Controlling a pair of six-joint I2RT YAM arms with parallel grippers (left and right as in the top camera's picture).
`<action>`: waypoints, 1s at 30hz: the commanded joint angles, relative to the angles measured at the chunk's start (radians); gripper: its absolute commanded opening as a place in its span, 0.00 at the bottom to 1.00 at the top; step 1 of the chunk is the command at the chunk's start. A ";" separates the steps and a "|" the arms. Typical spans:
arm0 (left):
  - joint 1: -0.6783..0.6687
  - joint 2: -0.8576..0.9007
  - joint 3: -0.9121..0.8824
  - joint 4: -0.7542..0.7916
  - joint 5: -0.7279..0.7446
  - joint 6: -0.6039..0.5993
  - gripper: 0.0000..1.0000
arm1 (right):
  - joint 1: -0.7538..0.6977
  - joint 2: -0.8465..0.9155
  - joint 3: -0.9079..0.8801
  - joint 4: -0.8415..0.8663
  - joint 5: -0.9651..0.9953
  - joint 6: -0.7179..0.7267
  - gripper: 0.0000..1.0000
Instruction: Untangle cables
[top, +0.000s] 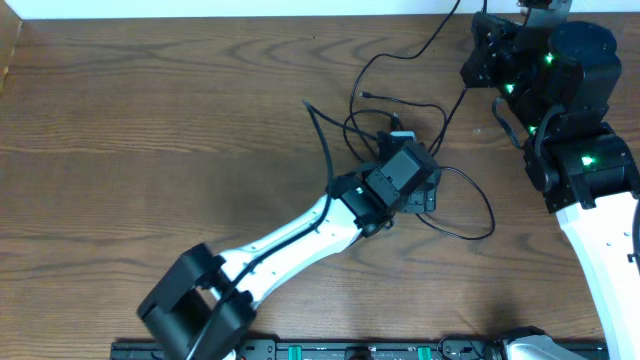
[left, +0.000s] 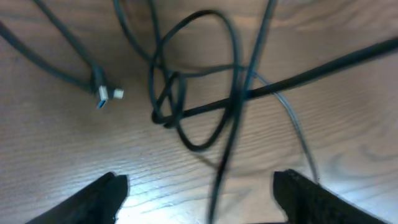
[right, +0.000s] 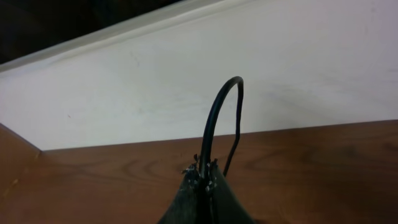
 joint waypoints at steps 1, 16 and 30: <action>0.001 0.040 -0.013 0.003 -0.032 0.005 0.72 | 0.006 -0.003 0.006 -0.005 0.011 -0.023 0.01; 0.020 0.044 -0.013 0.008 -0.094 0.004 0.44 | 0.006 -0.003 0.006 -0.045 0.011 -0.023 0.01; 0.048 0.030 -0.013 -0.015 -0.093 0.021 0.08 | 0.004 -0.003 0.006 -0.083 0.020 -0.072 0.01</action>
